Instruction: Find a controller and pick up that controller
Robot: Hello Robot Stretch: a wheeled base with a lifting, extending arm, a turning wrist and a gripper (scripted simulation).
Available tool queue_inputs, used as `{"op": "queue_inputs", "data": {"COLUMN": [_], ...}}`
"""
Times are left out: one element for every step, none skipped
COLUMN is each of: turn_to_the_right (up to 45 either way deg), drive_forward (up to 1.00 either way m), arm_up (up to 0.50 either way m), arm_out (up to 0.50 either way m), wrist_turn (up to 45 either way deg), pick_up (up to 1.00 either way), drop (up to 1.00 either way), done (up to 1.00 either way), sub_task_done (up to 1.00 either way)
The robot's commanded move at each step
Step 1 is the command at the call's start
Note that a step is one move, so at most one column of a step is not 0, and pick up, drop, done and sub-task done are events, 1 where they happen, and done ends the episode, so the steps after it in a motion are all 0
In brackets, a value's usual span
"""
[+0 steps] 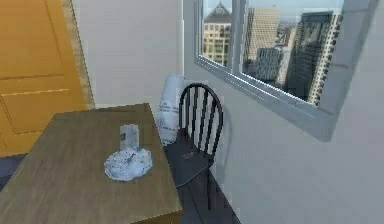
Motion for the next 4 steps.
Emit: {"op": "queue_inputs", "data": {"turn_to_the_right": [21.0,0.0,-45.0,-45.0], "drive_forward": [0.0,0.5,0.0,0.0], "arm_up": [0.0,0.0,0.0,0.0], "arm_out": [0.0,0.0,0.0,0.0], "wrist_turn": [0.0,0.0,0.0,0.0], "pick_up": [0.0,0.0,0.0,0.0], "drop": [0.0,0.0,0.0,0.0], "done": [0.0,0.0,0.0,0.0], "sub_task_done": [0.0,0.0,0.0,0.0]}}
